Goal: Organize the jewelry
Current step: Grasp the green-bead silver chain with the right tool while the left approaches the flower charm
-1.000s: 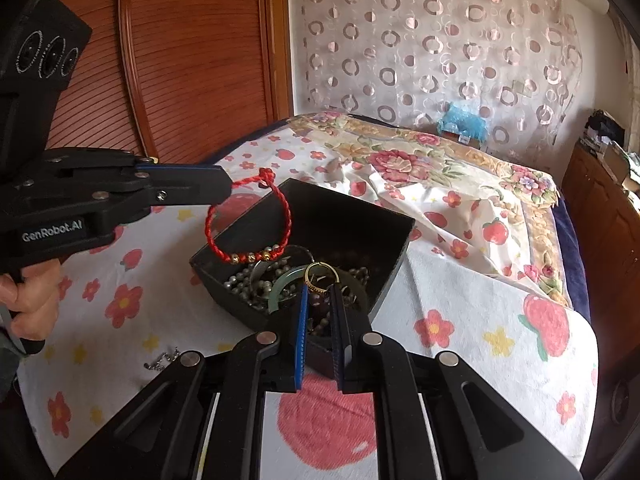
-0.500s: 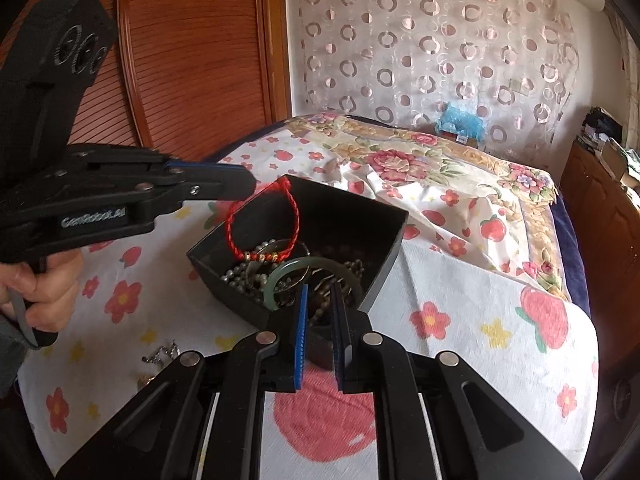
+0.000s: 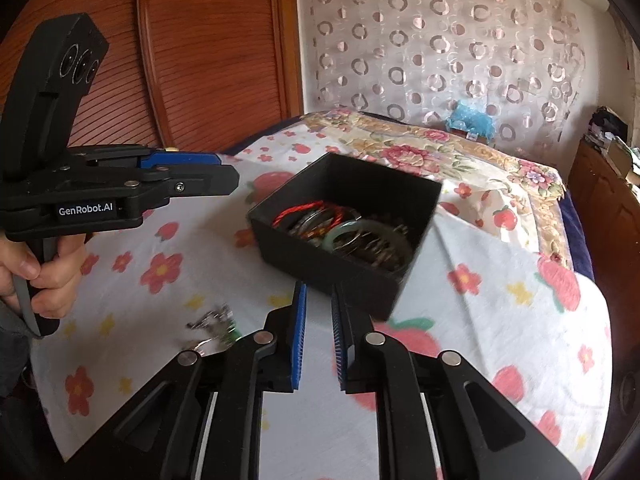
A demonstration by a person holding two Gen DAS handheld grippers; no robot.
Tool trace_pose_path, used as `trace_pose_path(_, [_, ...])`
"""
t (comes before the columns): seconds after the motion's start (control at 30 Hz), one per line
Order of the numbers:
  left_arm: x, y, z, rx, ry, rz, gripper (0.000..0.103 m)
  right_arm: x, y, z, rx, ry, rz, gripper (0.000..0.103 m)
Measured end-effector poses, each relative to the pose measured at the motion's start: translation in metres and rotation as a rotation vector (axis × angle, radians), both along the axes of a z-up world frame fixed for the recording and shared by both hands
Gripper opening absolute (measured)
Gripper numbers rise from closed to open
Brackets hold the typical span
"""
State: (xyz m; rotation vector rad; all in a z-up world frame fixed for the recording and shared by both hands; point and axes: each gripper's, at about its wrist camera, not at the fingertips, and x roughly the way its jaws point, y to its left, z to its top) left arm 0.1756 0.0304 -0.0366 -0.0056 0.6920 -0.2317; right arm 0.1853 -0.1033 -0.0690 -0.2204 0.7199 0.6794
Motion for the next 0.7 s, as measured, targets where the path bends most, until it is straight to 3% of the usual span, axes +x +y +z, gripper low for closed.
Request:
trace_pose_path(0.2, [-0.031,0.011,-0.009,0.0,0.013,0.013,0.035,-0.02,0.018,-0.013,-0.02,0.022,0.027,0.018])
trace_pose_path(0.7, [-0.076,0.025,-0.031,-0.006,0.042,0.047,0.036,-0.022,0.039,-0.03,-0.053,0.089,0.053,0.023])
